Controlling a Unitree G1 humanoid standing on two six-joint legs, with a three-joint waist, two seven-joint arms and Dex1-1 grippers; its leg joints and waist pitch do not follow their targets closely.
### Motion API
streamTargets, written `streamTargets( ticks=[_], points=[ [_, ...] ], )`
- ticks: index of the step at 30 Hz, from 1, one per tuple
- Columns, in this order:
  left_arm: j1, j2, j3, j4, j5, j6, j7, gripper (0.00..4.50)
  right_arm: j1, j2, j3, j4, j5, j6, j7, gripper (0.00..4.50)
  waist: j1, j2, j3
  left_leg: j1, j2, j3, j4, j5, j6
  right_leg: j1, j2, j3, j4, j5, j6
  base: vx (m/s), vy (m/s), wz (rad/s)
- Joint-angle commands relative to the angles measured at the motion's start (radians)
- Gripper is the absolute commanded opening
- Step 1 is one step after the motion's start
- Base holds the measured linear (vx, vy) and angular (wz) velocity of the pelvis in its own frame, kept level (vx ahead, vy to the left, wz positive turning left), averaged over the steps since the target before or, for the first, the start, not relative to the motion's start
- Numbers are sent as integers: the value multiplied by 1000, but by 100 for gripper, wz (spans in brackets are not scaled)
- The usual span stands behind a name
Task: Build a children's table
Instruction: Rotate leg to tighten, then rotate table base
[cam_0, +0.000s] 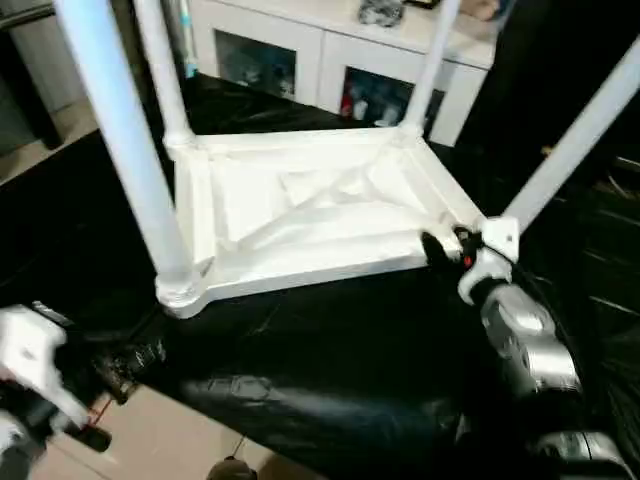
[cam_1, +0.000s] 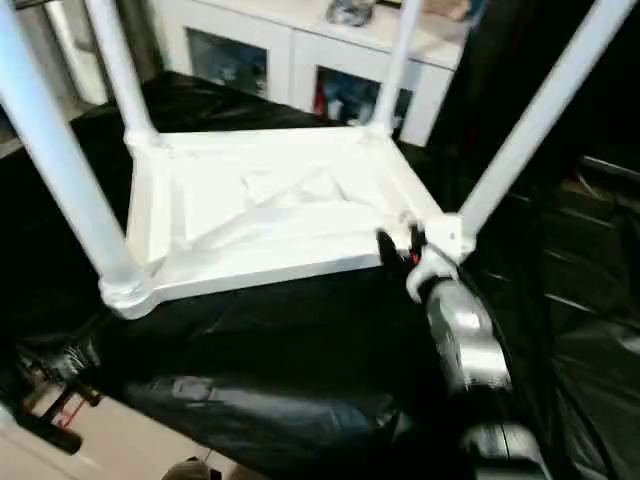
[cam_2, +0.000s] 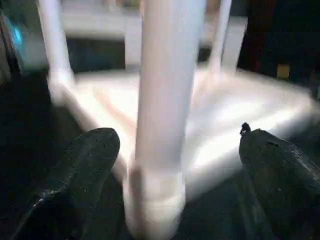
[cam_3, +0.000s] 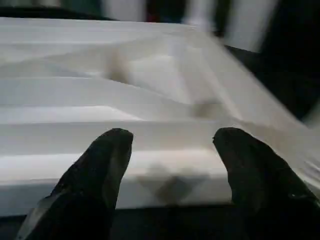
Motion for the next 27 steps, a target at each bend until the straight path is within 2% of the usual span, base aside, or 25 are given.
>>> streamTargets(
  ticks=[1, 2, 3, 4, 8, 11, 12, 13, 15, 20, 21, 22, 23, 24, 25, 27],
  points=[
    [-37, -12, -25, 19, -9, -5, 21, 447, 23, 1, -43, -37, -7, 32, -75, 314, -10, 22, -43, 12, 16, -6, -90, -368, -40, 27, -42, 40, -87, -219, -106, 0, 0, 0],
    [-38, -13, -25, 19, -9, -5, 22, 447, 23, 1, -43, -37, -7, 32, -75, 314, -10, 20, -45, 12, 16, -6, -89, -356, -40, 28, -43, 40, -86, -208, -102, 0, 0, 0],
    [-60, -15, -37, 40, 6, -6, 34, 447, 33, 2, -35, -44, -20, 42, -89, 314, -12, 26, -46, 11, 15, -6, -87, -341, -40, 29, -43, 40, -83, -189, -103, 0, 0, 0],
    [-71, -14, -44, 54, 26, -6, 47, 447, 38, 3, -29, -49, -25, 47, -95, 314, -17, 21, -47, 7, 13, -5, -86, -321, -39, 32, -43, 40, -82, -172, -99, 0, 0, 0],
    [-108, -23, -66, 85, 30, -18, 53, 447, 55, 16, -14, -88, -31, 89, -107, 314, -28, 21, -52, 6, 13, -4, -80, -258, -32, 37, -43, 41, -76, -97, -110, 0, 0, 0],
    [-158, -32, -117, 83, -24, 24, 16, 447, 42, 26, 13, -68, -38, 127, -94, 314, -32, 13, -50, 9, 14, -1, -80, -249, -25, 35, -41, 40, -77, -94, -123, 0, 0, 0],
    [-166, -29, -133, 79, -41, 44, 1, 447, 35, 26, 20, -53, -45, 133, -94, 314, -31, 17, -51, 10, 14, -1, -80, -251, -29, 34, -42, 41, -75, -104, -130, 0, 0, 0],
    [-176, -20, -168, 69, -66, 78, -32, 447, 16, 24, 35, -13, -59, 138, -86, 314, -31, 15, -50, 14, 15, 0, -80, -256, -32, 31, -41, 40, -75, -114, -135, 0, 0, 0],
    [-176, -11, -190, 60, -77, 101, -54, 447, 0, 23, 44, 18, -66, 138, -76, 314, -30, 15, -50, 15, 16, 2, -80, -271, -34, 29, -41, 42, -77, -130, -140, 0, 0, 0],
    [-165, 29, -269, 14, -159, 203, -139, 447, -41, 30, 72, 69, -86, 168, -42, 314, -26, 17, -52, 12, 14, 2, -79, -245, -39, 34, -42, 42, -71, -102, -143, 0, 0, 0],
    [-154, 54, -294, -11, -196, 249, -174, 447, -50, 31, 79, 80, -86, 165, -35, 314, -25, 5, -55, 11, 14, 3, -78, -225, -36, 39, -43, 42, -68, -86, -145, 0, 0, 0],
    [-147, 70, -309, -26, -218, 276, -194, 447, -55, 32, 82, 87, -86, 163, -31, 314, -25, 12, -56, 10, 14, 3, -77, -208, -35, 39, -43, 42, -65, -68, -150, 0, 0, 0],
    [-144, 83, -334, -42, -234, 302, -213, 447, -63, 36, 86, 97, -84, 162, -26, 314, -26, 12, -56, 12, 14, 4, -76, -207, -35, 37, -42, 41, -64, -62, -152, 0, 0, 0],
    [-145, 87, -349, -50, -240, 314, -220, 447, -68, 38, 88, 104, -82, 162, -23, 314, -29, 4, -55, 9, 13, 5, -76, -202, -33, 39, -40, 41, -64, -62, -154, 0, 0, 0],
    [-161, 72, -372, -54, -236, 316, -212, 447, -74, 42, 91, 111, -80, 154, -14, 314, -29, 2, -53, 10, 14, 6, -76, -197, -30, 40, -42, 42, -65, -71, -151, 0, 0, 0],
    [-169, 65, -379, -53, -235, 315, -208, 447, -77, 44, 92, 115, -80, 148, -9, 314, -31, 7, -53, 9, 15, 6, -77, -203, -35, 39, -43, 43, -68, -89, -145, 0, 0, 0]
  ],
)
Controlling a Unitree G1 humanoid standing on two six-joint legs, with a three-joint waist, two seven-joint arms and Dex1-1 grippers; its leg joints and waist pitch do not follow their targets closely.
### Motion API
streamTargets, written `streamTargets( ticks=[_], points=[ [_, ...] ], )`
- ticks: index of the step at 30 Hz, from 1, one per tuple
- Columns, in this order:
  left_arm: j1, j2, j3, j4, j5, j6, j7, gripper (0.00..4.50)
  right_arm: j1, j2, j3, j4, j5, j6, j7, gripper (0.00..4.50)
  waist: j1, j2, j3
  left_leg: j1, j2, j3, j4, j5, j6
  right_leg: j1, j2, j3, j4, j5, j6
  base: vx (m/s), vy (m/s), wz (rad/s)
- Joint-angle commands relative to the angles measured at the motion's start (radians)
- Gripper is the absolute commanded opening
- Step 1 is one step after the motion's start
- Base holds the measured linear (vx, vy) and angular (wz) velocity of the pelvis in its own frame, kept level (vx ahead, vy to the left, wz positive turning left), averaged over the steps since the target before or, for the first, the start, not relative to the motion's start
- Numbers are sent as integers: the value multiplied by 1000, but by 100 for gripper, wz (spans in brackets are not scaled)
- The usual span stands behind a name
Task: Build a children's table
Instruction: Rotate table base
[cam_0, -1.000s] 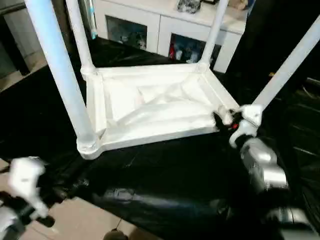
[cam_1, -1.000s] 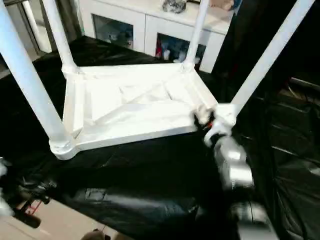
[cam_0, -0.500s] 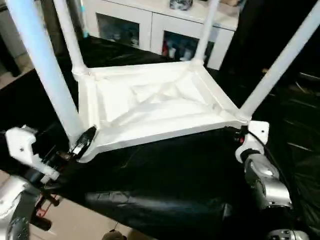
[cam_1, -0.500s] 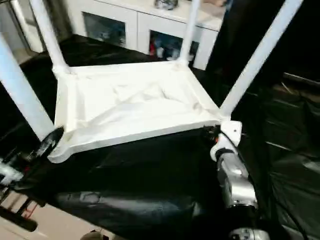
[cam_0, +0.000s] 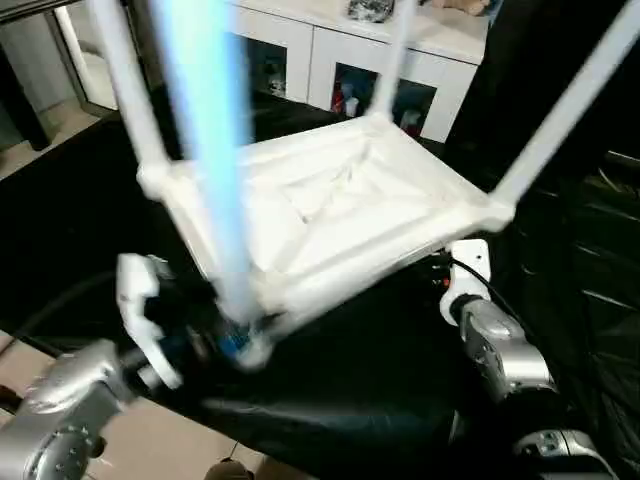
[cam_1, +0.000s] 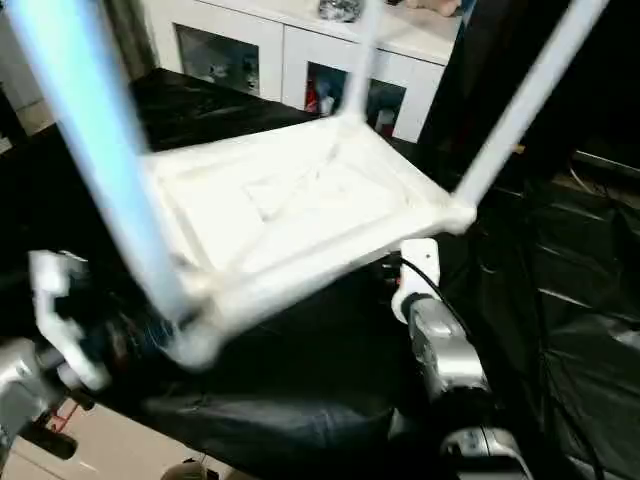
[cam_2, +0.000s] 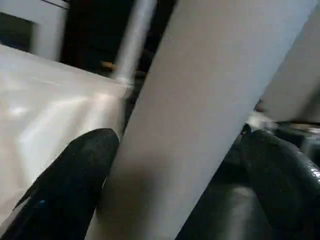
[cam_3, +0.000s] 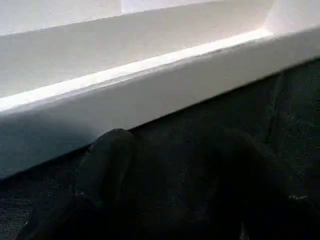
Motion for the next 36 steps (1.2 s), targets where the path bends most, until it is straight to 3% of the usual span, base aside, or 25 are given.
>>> streamTargets(
  ticks=[1, 5, 7, 17, 24, 30, 36],
  points=[
    [-46, -32, -38, -11, -1, 3, 10, 447, -11, 7, 10, 8, -2, -1, 18, 314, -1, 4, -52, 9, 12, 4, -76, -205, -37, 42, -52, 39, -67, -102, -135, 0, 0, 0],
    [-135, -101, -95, 18, 8, 4, 49, 447, -19, 32, 34, 0, -1, -3, 60, 314, 0, 5, -54, 10, 13, 3, -76, -213, -49, 43, -54, 39, -70, -128, -125, 0, 0, 0],
    [-196, -134, -156, 31, -2, 28, 48, 447, -25, 58, 75, -13, -6, -13, 107, 314, -5, 5, -59, 6, 12, 0, -76, -199, -53, 48, -56, 38, -67, -121, -120, 0, 0, 0],
    [-308, -224, -276, 106, 6, 49, 11, 447, -35, 94, 167, -21, -29, -23, 244, 314, -20, 0, -64, 6, 12, 2, -69, -165, -37, 51, -55, 39, -67, -87, -143, 0, 0, 0],
    [-401, -292, -322, 220, 76, -3, 26, 447, -64, 103, 169, 15, -40, -38, 249, 314, -19, -3, -65, 7, 13, 1, -68, -162, -33, 53, -57, 38, -67, -92, -153, 0, 0, 0],
    [-449, -323, -322, 308, 137, -63, 56, 447, -77, 99, 147, 31, -40, -44, 255, 314, -15, -2, -68, 7, 12, 2, -65, -137, -21, 55, -58, 38, -62, -37, -165, 0, 0, 0],
    [-467, -309, -322, 351, 205, -110, 86, 447, -82, 79, 114, 39, -49, -58, 201, 314, -14, -1, -71, 9, 15, 1, -64, -148, -27, 56, -59, 37, -63, -49, -168, 0, 0, 0]
  ],
)
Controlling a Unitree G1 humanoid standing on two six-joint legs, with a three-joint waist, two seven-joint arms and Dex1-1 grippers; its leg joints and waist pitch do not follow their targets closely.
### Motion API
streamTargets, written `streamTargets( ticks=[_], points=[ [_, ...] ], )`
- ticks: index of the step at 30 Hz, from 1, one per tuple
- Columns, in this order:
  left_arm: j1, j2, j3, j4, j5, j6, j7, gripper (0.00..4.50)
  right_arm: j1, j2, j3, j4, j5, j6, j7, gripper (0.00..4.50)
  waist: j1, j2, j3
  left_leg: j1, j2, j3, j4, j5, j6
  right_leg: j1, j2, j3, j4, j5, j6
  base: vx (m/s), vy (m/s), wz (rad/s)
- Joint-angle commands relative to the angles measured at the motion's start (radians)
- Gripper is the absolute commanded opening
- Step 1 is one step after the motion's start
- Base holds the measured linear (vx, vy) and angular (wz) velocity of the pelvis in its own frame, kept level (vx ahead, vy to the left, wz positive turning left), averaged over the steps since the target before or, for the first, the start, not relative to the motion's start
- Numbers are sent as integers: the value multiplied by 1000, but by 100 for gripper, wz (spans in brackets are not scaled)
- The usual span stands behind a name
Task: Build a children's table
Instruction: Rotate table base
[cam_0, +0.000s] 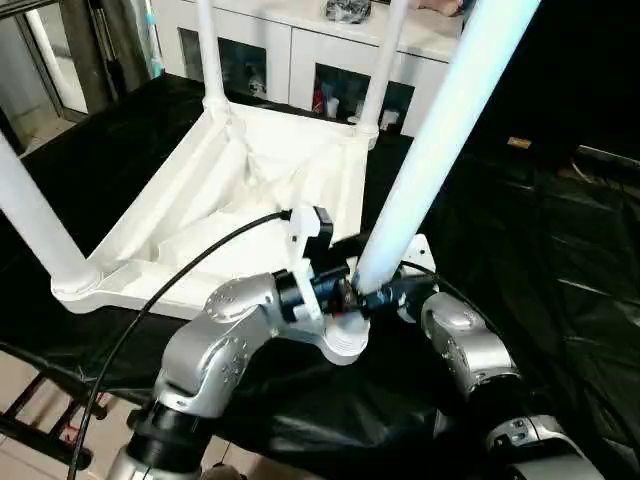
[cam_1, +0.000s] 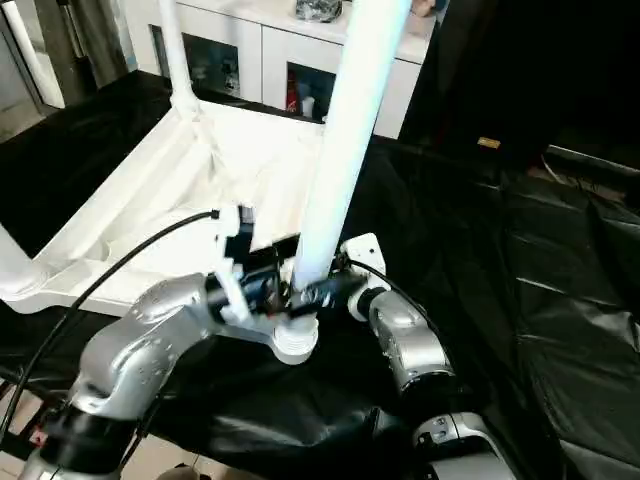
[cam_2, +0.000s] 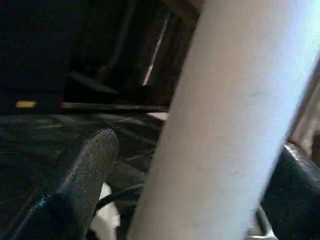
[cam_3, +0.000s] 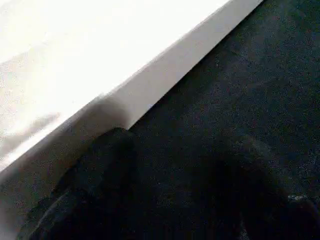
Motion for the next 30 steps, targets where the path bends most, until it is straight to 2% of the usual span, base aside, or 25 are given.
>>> streamTargets(
  ticks=[1, 8, 9, 10, 11, 12, 14, 15, 16, 17, 18, 20, 24, 25, 26, 27, 28, 29, 30],
  points=[
    [-8, 22, -17, 17, 52, -34, 5, 447, -33, -3, -26, -11, 12, -24, -19, 314, 11, 8, -70, 8, 14, 2, -68, -148, -21, 57, -63, 37, -62, -49, -164, 0, 0, 0],
    [50, 127, -24, -12, 89, -64, -68, 447, 27, -71, -50, -143, 40, -14, 43, 314, 17, 10, -72, 10, 15, 4, -66, -127, -17, 55, -60, 37, -56, -11, -164, 0, 0, 0],
    [50, 127, -24, -12, 89, -64, -68, 447, 27, -71, -50, -143, 40, -14, 43, 314, 20, 11, -72, 14, 15, 5, -65, -126, -16, 53, -59, 37, -56, -5, -163, 0, 0, 0],
    [59, 140, -21, -14, 83, -56, -81, 447, 38, -84, -47, -163, 39, -17, 59, 314, 24, 11, -72, 14, 13, 6, -66, -132, -17, 53, -58, 37, -58, -13, -165, 0, 0, 0],
    [63, 164, -14, -1, 94, -66, -94, 447, 55, -107, -46, -194, 40, -20, 86, 314, 25, 17, -71, 14, 14, 5, -66, -139, -21, 52, -59, 37, -57, -21, -166, 0, 0, 0],
    [64, 185, -8, 15, 111, -85, -103, 447, 70, -127, -46, -220, 39, -27, 107, 314, 29, 14, -70, 15, 14, 6, -67, -149, -22, 52, -59, 38, -60, -32, -163, 0, 0, 0],
    [64, 188, -7, 18, 113, -88, -104, 447, 73, -131, -46, -224, 39, -28, 110, 314, 32, 15, -69, 15, 14, 5, -69, -171, -25, 52, -59, 38, -64, -62, -160, 0, 0, 0],
    [63, 204, -3, 33, 129, -108, -110, 447, 82, -144, -45, -241, 40, -32, 123, 314, 33, 24, -69, 14, 14, 1, -71, -178, -32, 53, -61, 36, -64, -80, -160, 0, 0, 0],
    [63, 255, -8, 75, 178, -144, -121, 447, 105, -182, -43, -284, 36, -20, 147, 314, 34, 29, -68, 17, 14, 2, -71, -198, -34, 50, -58, 37, -71, -95, -149, 0, 0, 0],
    [63, 269, -10, 88, 193, -153, -121, 447, 112, -192, -42, -298, 36, -13, 153, 314, 34, 25, -67, 16, 13, 2, -71, -203, -33, 51, -58, 38, -72, -100, -143, 0, 0, 0],
    [65, 289, -12, 103, 210, -175, -132, 447, 130, -209, -40, -331, 40, 2, 170, 314, 34, 25, -70, 15, 12, 0, -72, -196, -33, 55, -58, 38, -69, -104, -140, 0, 0, 0],
    [63, 320, -17, 129, 237, -205, -148, 447, 161, -235, -35, -384, 52, 27, 204, 314, 36, 26, -70, 16, 13, -1, -71, -194, -31, 52, -59, 38, -69, -102, -143, 0, 0, 0],
    [37, 373, -48, 180, 298, -244, -174, 447, 206, -285, -18, -454, 58, 57, 268, 314, 38, 29, -69, 18, 16, -2, -72, -211, -22, 50, -60, 37, -69, -103, -155, 0, 0, 0],
    [-14, 398, -72, 252, 328, -270, -217, 430, 244, -349, 4, -517, 63, 72, 355, 314, 38, 33, -68, 19, 14, -1, -73, -223, -24, 50, -58, 37, -73, -117, -158, 0, 0, 0],
    [-19, 398, -73, 258, 330, -273, -220, 430, 246, -354, 5, -522, 64, 72, 363, 314, 40, 32, -68, 22, 14, -1, -72, -227, -21, 49, -57, 37, -76, -123, -156, 0, 0, 0],
    [-40, 400, -79, 289, 337, -288, -238, 420, 257, -377, 12, -545, 69, 76, 398, 314, 42, 32, -68, 19, 14, -1, -71, -228, -17, 51, -60, 38, -74, -111, -163, 0, 0, 0],
    [-81, 400, -94, 350, 350, -316, -275, 412, 267, -418, 23, -589, 83, 93, 455, 314, 45, 37, -69, 18, 14, -2, -71, -224, -18, 53, -61, 39, -72, -109, -164, 0, 0, 0],
    [-94, 399, -98, 369, 353, -325, -286, 408, 269, -429, 26, -604, 87, 101, 469, 314, 52, 33, -70, 22, 14, -1, -70, -225, -12, 52, -61, 39, -74, -114, -161, 0, 0, 0],
    [-103, 398, -101, 382, 352, -325, -298, 396, 268, -437, 27, -616, 93, 109, 478, 314, 54, 43, -72, 17, 15, -4, -68, -213, -14, 54, -66, 40, -67, -94, -170, 0, 0, 0]
  ],
)
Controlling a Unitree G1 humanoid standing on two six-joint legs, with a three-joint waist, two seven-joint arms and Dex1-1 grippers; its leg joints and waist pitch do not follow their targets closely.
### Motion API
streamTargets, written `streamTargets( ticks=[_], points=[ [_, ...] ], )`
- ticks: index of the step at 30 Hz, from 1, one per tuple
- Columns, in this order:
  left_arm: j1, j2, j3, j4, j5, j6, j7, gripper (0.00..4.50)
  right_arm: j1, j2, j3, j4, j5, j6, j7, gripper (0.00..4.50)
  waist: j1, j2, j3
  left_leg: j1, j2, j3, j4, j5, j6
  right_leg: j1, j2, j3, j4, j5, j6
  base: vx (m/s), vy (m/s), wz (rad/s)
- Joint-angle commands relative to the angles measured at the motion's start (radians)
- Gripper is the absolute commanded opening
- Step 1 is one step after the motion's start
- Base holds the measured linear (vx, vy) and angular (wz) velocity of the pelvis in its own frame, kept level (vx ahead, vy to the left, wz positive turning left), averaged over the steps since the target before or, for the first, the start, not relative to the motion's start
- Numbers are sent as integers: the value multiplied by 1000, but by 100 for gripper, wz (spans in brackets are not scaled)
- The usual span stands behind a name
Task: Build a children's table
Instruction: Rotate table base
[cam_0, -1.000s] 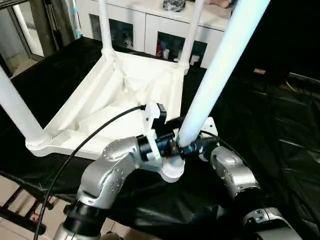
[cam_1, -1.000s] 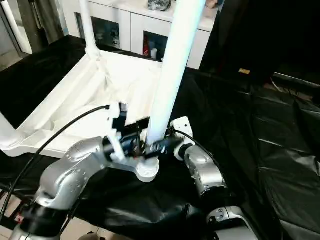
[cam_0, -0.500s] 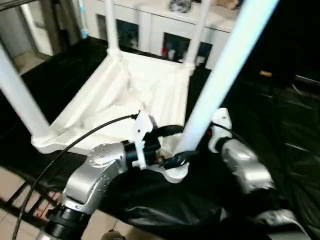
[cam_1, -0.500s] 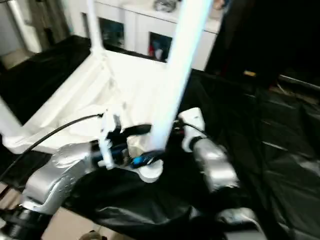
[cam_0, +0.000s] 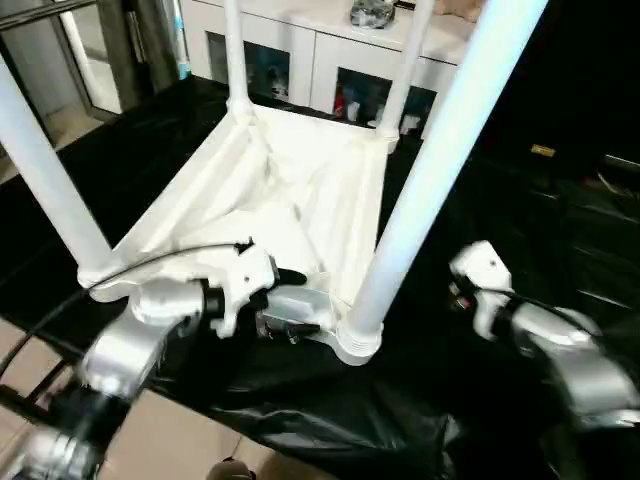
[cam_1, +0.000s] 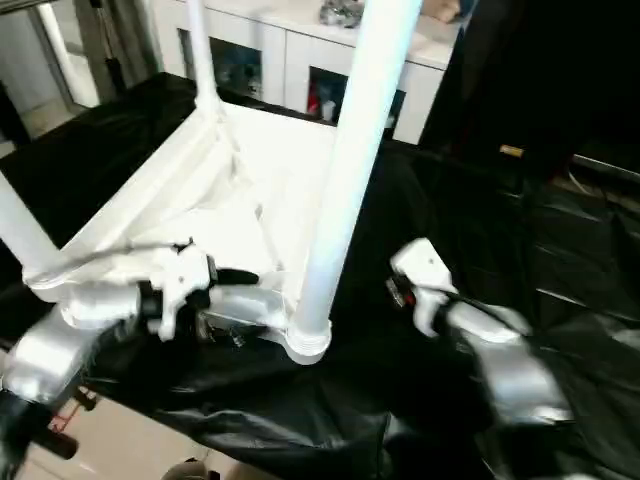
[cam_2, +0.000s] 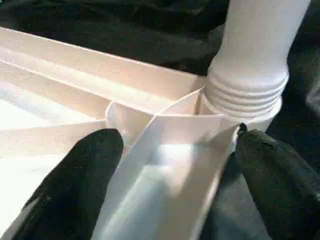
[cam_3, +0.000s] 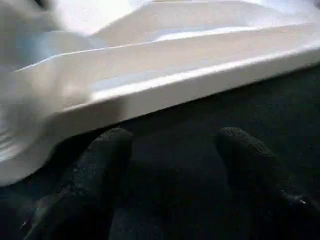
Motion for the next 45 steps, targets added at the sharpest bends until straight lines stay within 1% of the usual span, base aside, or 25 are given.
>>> streamTargets(
  ticks=[1, 2, 5, 8, 12, 13, 14, 17, 18, 20, 23, 24, 25, 28, 29, 32, 34, 35, 38, 39, 40, 41, 42, 43, 45],
  points=[
    [-18, -7, -24, 18, 16, -19, -30, 384, 0, -16, 3, -37, 22, 22, 32, 314, 1, 20, -70, 14, 15, -2, -71, -211, -14, 50, -66, 38, -68, -87, -180, 0, 0, 0],
    [-25, -12, -25, 32, 17, -25, -41, 375, 2, -25, 4, -53, 29, 34, 37, 314, 2, 22, -71, 14, 16, -3, -70, -209, -16, 51, -66, 38, -65, -81, -185, 0, 0, 0],
    [-41, -23, -39, 68, 16, -41, -94, 363, 15, -39, 2, -98, 43, 70, 44, 314, 2, 22, -74, 14, 15, 0, -67, -205, -8, 50, -66, 38, -66, -79, -196, 0, 0, 0],
    [-49, -27, -68, 79, 10, -13, -152, 333, 26, -43, 8, -107, 43, 77, 50, 314, 3, 24, -73, 15, 16, 0, -70, -215, -10, 48, -68, 38, -71, -126, -192, 0, 0, 0],
    [-58, -31, -80, 97, 21, -21, -165, 326, 28, -47, 12, -112, 44, 83, 60, 314, 3, 24, -73, 14, 17, -2, -71, -231, -14, 49, -69, 38, -72, -147, -189, 0, 0, 0],
    [-74, -39, -89, 134, 44, -40, -162, 295, 32, -54, 23, -125, 47, 93, 80, 314, 2, 22, -71, 14, 14, 0, -71, -232, -9, 47, -66, 38, -76, -161, -182, 0, 0, 0],
    [-88, -47, -95, 168, 67, -58, -152, 290, 36, -63, 34, -137, 49, 103, 97, 314, 4, 24, -72, 15, 15, -1, -70, -232, -8, 48, -67, 38, -77, -165, -178, 0, 0, 0],
    [-118, -63, -100, 240, 114, -96, -121, 288, 51, -84, 65, -175, 48, 132, 127, 314, 7, 22, -73, 15, 19, -3, -70, -223, -6, 50, -71, 39, -75, -147, -176, 0, 0, 0],
    [-123, -65, -103, 253, 123, -98, -116, 276, 57, -88, 75, -184, 46, 138, 133, 314, 7, 23, -73, 14, 18, -3, -70, -222, -4, 49, -70, 39, -76, -144, -177, 0, 0, 0],
    [-130, -66, -110, 263, 134, -89, -109, 251, 63, -91, 84, -191, 40, 139, 137, 314, 10, 22, -70, 14, 18, -3, -72, -243, -7, 49, -73, 39, -79, -185, -170, 0, 0, 0],
    [-143, -65, -124, 280, 163, -61, -87, 243, 67, -87, 91, -192, 26, 136, 130, 314, 9, 20, -66, 15, 18, -6, -76, -279, -17, 45, -75, 39, -88, -295, -142, 0, 0, 0],
    [-148, -67, -127, 290, 173, -55, -80, 223, 67, -87, 93, -194, 25, 138, 127, 314, 9, 21, -65, 17, 18, -7, -77, -294, -21, 43, -76, 39, -93, -334, -132, 0, 0, 0],
    [-152, -70, -128, 296, 179, -34, -72, 208, 66, -87, 93, -196, 23, 140, 124, 314, 9, 22, -64, 18, 19, -8, -78, -305, -23, 41, -77, 39, -97, -362, -127, 0, 0, 0],
    [-157, -93, -107, 288, 164, 45, -70, 207, 70, -93, 94, -205, 23, 150, 120, 314, 6, 19, -62, 19, 18, -9, -79, -315, -25, 40, -77, 38, -100, -402, -119, 0, 0, 0],
    [-152, -106, -95, 264, 145, 86, -68, 174, 73, -95, 95, -208, 24, 153, 119, 314, 7, 17, -62, 21, 17, -8, -77, -320, -21, 36, -77, 38, -104, -421, -117, 0, 0, 0],
    [-141, -122, -82, 228, 120, 148, -55, 164, 76, -94, 95, -206, 22, 150, 115, 314, 8, 18, -63, 20, 19, -9, -77, -313, -19, 37, -78, 37, -101, -410, -126, 0, 0, 0],
    [-121, -144, -64, 176, 86, 234, -29, 153, 76, -88, 93, -198, 17, 147, 104, 314, 7, 16, -64, 16, 19, -9, -78, -299, -18, 39, -77, 37, -98, -383, -133, 0, 0, 0],
    [-115, -148, -61, 163, 80, 252, -23, 126, 76, -87, 92, -197, 16, 146, 102, 314, 5, 16, -66, 14, 18, -8, -76, -285, -12, 41, -76, 36, -94, -345, -145, 0, 0, 0],
    [-93, -168, -40, 106, 57, 344, 6, 126, 72, -81, 89, -190, 11, 144, 92, 314, 4, 14, -70, 9, 19, -8, -74, -243, -6, 45, -74, 36, -85, -268, -160, 0, 0, 0],
    [-87, -172, -37, 92, 56, 360, 14, 106, 70, -79, 88, -188, 11, 144, 90, 314, -1, 12, -71, 3, 16, -7, -74, -221, -2, 51, -72, 35, -81, -229, -165, 0, 0, 0],
    [-80, -176, -36, 79, 58, 364, 20, 97, 69, -77, 88, -185, 10, 144, 88, 314, -3, 10, -71, 0, 14, -8, -74, -212, 0, 54, -72, 33, -81, -225, -164, 0, 0, 0],
    [-74, -177, -36, 70, 64, 378, 31, 95, 69, -77, 88, -185, 10, 143, 88, 314, -2, 10, -74, 2, 13, -6, -69, -191, 9, 53, -72, 34, -82, -218, -154, 0, 0, 0],
    [-69, -177, -39, 60, 74, 395, 43, 95, 69, -77, 90, -184, 9, 142, 88, 314, -2, 10, -76, 4, 13, -5, -66, -179, 13, 51, -72, 36, -80, -194, -159, 0, 0, 0],
    [-68, -177, -39, 59, 75, 395, 44, 94, 69, -77, 90, -184, 9, 142, 88, 314, -2, 11, -77, 3, 13, -4, -65, -156, 22, 52, -69, 37, -76, -144, -172, 0, 0, 0],
    [-46, -165, -67, 14, 133, 444, 95, 89, 65, -74, 96, -178, 4, 144, 80, 314, -5, 9, -74, 4, 15, -2, -65, -158, 28, 51, -67, 36, -74, -119, -183, 0, 0, 0]
  ],
)
